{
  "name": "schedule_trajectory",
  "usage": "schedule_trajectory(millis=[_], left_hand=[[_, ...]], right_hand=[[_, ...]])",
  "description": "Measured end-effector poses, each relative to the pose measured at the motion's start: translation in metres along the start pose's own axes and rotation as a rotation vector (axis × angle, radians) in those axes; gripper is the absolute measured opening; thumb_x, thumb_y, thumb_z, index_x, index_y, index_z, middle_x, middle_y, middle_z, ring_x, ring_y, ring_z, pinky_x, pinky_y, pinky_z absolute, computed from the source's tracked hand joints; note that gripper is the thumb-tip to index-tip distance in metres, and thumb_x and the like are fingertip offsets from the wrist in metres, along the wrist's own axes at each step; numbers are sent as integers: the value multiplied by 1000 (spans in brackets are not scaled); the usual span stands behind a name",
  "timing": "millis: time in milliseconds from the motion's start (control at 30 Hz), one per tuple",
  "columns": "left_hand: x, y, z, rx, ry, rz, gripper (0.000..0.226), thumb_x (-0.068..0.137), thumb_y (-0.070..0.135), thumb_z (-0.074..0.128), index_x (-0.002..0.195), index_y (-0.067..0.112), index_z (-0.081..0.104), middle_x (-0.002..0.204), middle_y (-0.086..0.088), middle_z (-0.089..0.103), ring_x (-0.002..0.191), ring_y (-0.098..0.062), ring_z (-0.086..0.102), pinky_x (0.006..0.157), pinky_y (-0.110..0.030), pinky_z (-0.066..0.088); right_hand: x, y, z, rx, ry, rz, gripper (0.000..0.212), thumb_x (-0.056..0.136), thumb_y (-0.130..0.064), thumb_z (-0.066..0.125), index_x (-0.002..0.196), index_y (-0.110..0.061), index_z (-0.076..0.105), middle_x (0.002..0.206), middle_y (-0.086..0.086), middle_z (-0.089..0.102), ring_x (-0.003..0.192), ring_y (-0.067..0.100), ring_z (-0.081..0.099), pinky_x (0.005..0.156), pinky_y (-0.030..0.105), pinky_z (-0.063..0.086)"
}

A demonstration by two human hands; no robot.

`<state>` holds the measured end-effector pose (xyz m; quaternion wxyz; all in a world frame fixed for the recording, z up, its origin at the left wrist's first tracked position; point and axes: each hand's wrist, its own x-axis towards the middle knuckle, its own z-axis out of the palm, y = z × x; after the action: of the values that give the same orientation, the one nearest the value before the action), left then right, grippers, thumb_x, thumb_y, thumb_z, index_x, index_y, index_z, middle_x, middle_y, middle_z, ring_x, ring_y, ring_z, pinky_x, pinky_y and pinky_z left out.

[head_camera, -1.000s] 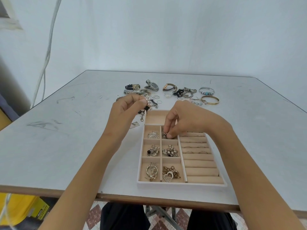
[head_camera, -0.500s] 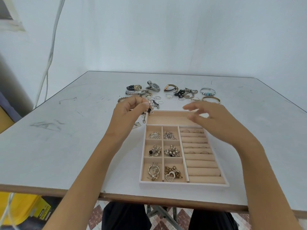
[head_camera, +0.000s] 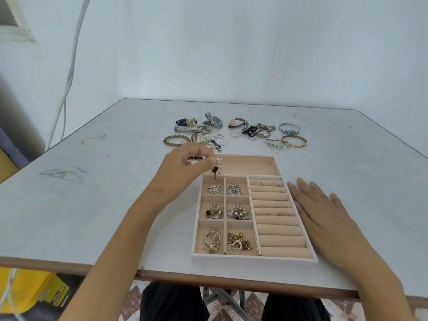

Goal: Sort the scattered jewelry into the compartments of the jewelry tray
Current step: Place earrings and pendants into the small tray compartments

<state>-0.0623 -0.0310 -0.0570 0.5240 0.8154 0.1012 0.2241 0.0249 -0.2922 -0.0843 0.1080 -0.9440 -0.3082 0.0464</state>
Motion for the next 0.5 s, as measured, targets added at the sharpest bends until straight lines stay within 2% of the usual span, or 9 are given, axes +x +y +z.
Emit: schedule_trajectory(millis=[67,167,267,333,433,500], left_hand=[[0,-2,0,58,-12,-9,12,77,38,64,81,28,69,106,16,65,104,-5,59,96,-32,42],[0,-4,-1,165,-14,-17,8,83,32,69,81,24,70,111,18,62,110,3,52,94,-25,36],[1,-6,-1,232,-26,-26,8,84,24,68,80,17,70,114,17,59,107,5,49,86,-18,33],[1,-5,-2,271,-56,-30,8,81,27,70,77,20,71,115,19,58,106,7,48,80,-12,33],[1,-9,-2,333,-90,-22,16,68,43,67,70,28,72,115,23,56,112,2,48,88,-24,35],[2,-11,-2,364,-104,-16,18,65,46,64,68,30,73,116,24,55,118,1,45,90,-27,31]], right_hand=[[0,1,2,-26,7,0,50,101,-38,2,151,-36,-3,158,-14,-11,146,7,-12,117,33,-9],[2,2,3,-45,7,2,54,96,-46,-4,150,-37,-4,156,-18,-12,146,6,-12,117,32,-9],[2,1,3,-29,17,9,56,95,-47,-8,150,-38,-1,158,-17,-8,146,5,-11,117,31,-9],[2,1,3,-15,23,4,64,89,-53,-15,149,-39,0,157,-18,-8,146,5,-10,117,31,-9],[2,1,3,-1,23,1,75,77,-58,-14,149,-41,0,152,-23,-9,146,4,-9,116,30,-9],[2,0,3,-5,21,6,71,80,-52,-8,149,-41,1,156,-20,-6,146,4,-9,117,30,-9]])
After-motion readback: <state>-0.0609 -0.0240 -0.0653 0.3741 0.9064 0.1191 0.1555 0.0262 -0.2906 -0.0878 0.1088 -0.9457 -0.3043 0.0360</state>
